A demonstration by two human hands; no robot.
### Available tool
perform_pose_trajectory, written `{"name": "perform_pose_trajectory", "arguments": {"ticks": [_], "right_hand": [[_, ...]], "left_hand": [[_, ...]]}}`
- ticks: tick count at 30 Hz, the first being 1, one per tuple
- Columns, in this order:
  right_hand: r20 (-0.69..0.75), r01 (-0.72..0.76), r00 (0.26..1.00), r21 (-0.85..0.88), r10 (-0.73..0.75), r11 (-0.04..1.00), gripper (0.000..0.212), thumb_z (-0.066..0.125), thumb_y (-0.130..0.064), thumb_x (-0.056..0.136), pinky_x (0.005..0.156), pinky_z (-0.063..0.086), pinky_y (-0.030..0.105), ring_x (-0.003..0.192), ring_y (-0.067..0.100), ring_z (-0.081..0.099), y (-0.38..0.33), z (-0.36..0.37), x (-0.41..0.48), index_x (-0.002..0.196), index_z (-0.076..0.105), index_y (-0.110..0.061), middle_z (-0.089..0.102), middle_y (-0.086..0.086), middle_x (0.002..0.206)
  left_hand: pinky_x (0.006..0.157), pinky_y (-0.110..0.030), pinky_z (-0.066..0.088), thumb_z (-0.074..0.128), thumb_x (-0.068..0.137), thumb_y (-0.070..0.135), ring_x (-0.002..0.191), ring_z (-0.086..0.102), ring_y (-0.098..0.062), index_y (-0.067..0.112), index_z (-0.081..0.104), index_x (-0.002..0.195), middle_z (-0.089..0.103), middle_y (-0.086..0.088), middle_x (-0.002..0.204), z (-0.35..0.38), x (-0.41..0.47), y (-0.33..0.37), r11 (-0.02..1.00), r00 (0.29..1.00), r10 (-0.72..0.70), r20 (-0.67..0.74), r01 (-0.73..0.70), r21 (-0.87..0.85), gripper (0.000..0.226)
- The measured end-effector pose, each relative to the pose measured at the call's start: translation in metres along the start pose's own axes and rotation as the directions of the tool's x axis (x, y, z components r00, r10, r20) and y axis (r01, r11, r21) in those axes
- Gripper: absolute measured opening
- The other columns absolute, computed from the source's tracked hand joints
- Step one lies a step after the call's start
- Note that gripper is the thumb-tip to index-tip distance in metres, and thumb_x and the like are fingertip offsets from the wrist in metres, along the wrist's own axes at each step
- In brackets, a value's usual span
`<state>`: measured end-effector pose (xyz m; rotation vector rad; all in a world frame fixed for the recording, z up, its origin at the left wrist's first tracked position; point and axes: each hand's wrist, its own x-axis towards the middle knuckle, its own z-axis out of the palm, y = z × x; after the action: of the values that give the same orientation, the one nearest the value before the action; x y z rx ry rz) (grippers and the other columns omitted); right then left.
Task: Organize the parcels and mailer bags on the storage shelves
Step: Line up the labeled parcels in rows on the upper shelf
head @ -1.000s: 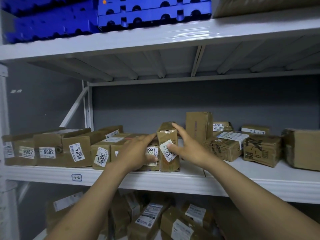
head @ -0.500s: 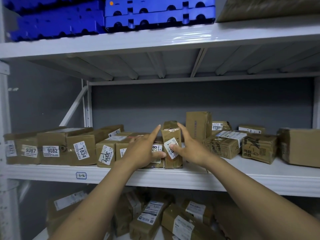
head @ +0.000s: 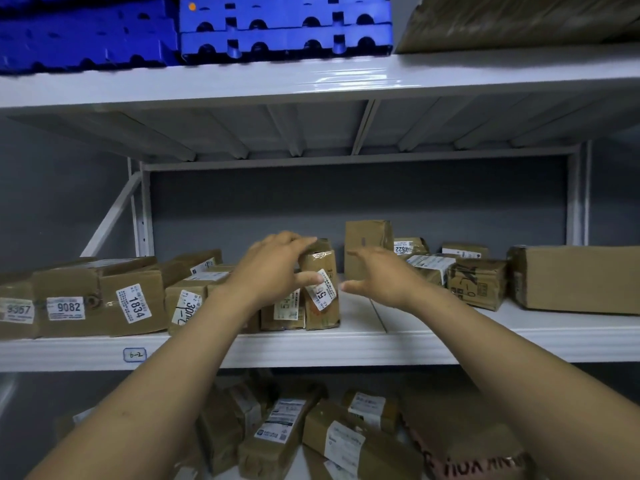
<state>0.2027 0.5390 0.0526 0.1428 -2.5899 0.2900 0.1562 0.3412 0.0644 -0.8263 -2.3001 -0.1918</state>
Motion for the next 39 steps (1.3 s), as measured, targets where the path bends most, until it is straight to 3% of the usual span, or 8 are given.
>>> {"name": "perform_pose_trajectory", "arguments": {"ticks": [7, 10, 14, 18, 26, 32, 35, 39], "right_hand": [[0.066, -0.045, 0.996, -0.171, 0.057, 0.984, 0.037, 0.063, -0.044, 0.084, 0.080, 0.053, 0.038, 0.096, 0.023, 0.059, 0.070, -0.024, -0.013, 0.114, 0.063, -0.023, 0.062, 0.002, 0.115], [0.061, -0.058, 0.995, -0.238, 0.074, 0.970, 0.031, 0.062, -0.044, 0.084, 0.080, 0.052, 0.038, 0.097, 0.023, 0.058, 0.111, -0.030, -0.014, 0.107, 0.065, -0.022, 0.059, 0.002, 0.117], [0.058, -0.013, 0.998, -0.338, 0.035, 0.941, 0.039, 0.059, -0.049, 0.086, 0.085, 0.049, 0.036, 0.111, 0.025, 0.055, 0.162, -0.036, -0.015, 0.117, 0.062, -0.026, 0.055, 0.001, 0.125], [0.059, 0.049, 0.998, -0.383, -0.028, 0.922, 0.043, 0.054, -0.056, 0.086, 0.088, 0.044, 0.033, 0.117, 0.023, 0.051, 0.203, -0.039, -0.013, 0.119, 0.060, -0.029, 0.055, -0.001, 0.126], [0.058, 0.137, 0.991, -0.376, -0.125, 0.916, 0.054, 0.050, -0.061, 0.087, 0.101, 0.036, 0.035, 0.126, 0.023, 0.046, 0.236, -0.020, 0.016, 0.129, 0.054, -0.028, 0.053, 0.000, 0.134], [0.012, 0.187, 0.981, -0.360, -0.196, 0.914, 0.060, 0.038, -0.071, 0.087, 0.097, 0.041, 0.037, 0.122, 0.022, 0.050, 0.229, -0.002, 0.039, 0.134, 0.050, -0.036, 0.055, -0.005, 0.134], [0.007, 0.180, 0.981, -0.422, -0.196, 0.888, 0.064, 0.032, -0.077, 0.084, 0.090, 0.043, 0.036, 0.114, 0.022, 0.056, 0.238, 0.004, 0.044, 0.127, 0.055, -0.035, 0.061, -0.006, 0.125], [-0.040, 0.111, 0.989, -0.452, -0.144, 0.885, 0.072, 0.028, -0.084, 0.077, 0.078, 0.047, 0.033, 0.104, 0.019, 0.060, 0.254, 0.003, 0.048, 0.110, 0.061, -0.030, 0.066, -0.006, 0.111]], "left_hand": [[0.105, -0.038, 0.033, 0.056, 0.088, 0.057, 0.129, 0.040, -0.026, 0.027, 0.045, 0.141, 0.042, -0.002, 0.145, 0.005, 0.047, 0.059, 0.966, 0.993, 0.116, 0.019, -0.117, 0.229, 0.062], [0.102, -0.036, 0.034, 0.055, 0.089, 0.055, 0.126, 0.043, -0.027, 0.025, 0.049, 0.137, 0.046, -0.004, 0.141, 0.024, 0.075, 0.088, 0.951, 0.991, 0.126, 0.032, -0.130, 0.282, 0.057], [0.101, -0.037, 0.036, 0.056, 0.089, 0.051, 0.125, 0.045, -0.029, 0.020, 0.050, 0.136, 0.046, -0.006, 0.141, 0.065, 0.106, 0.117, 0.964, 0.994, 0.048, 0.101, -0.072, 0.255, 0.057], [0.097, -0.038, 0.038, 0.056, 0.089, 0.052, 0.125, 0.045, -0.031, 0.015, 0.048, 0.137, 0.042, -0.006, 0.144, 0.106, 0.129, 0.127, 0.978, 0.981, -0.113, 0.157, 0.082, 0.192, 0.060], [0.101, -0.041, 0.040, 0.058, 0.091, 0.046, 0.134, 0.035, -0.032, 0.014, 0.024, 0.148, 0.026, -0.010, 0.154, 0.152, 0.188, 0.117, 0.967, 0.968, -0.251, 0.014, 0.250, 0.040, 0.074], [0.117, -0.052, 0.012, 0.059, 0.089, 0.050, 0.147, 0.008, -0.031, 0.021, 0.007, 0.154, 0.014, -0.002, 0.160, 0.182, 0.227, 0.100, 0.974, 0.974, -0.226, -0.012, 0.226, -0.030, 0.088], [0.116, -0.056, 0.015, 0.061, 0.087, 0.050, 0.136, 0.027, -0.032, 0.021, 0.017, 0.153, 0.031, -0.011, 0.144, 0.186, 0.233, 0.097, 0.980, 0.973, -0.195, -0.121, 0.199, 0.026, 0.085], [0.107, -0.045, 0.032, 0.062, 0.085, 0.054, 0.119, 0.039, -0.029, 0.016, 0.030, 0.149, 0.038, -0.010, 0.126, 0.179, 0.237, 0.095, 0.973, 0.939, -0.226, -0.259, 0.230, -0.014, 0.081]]}}
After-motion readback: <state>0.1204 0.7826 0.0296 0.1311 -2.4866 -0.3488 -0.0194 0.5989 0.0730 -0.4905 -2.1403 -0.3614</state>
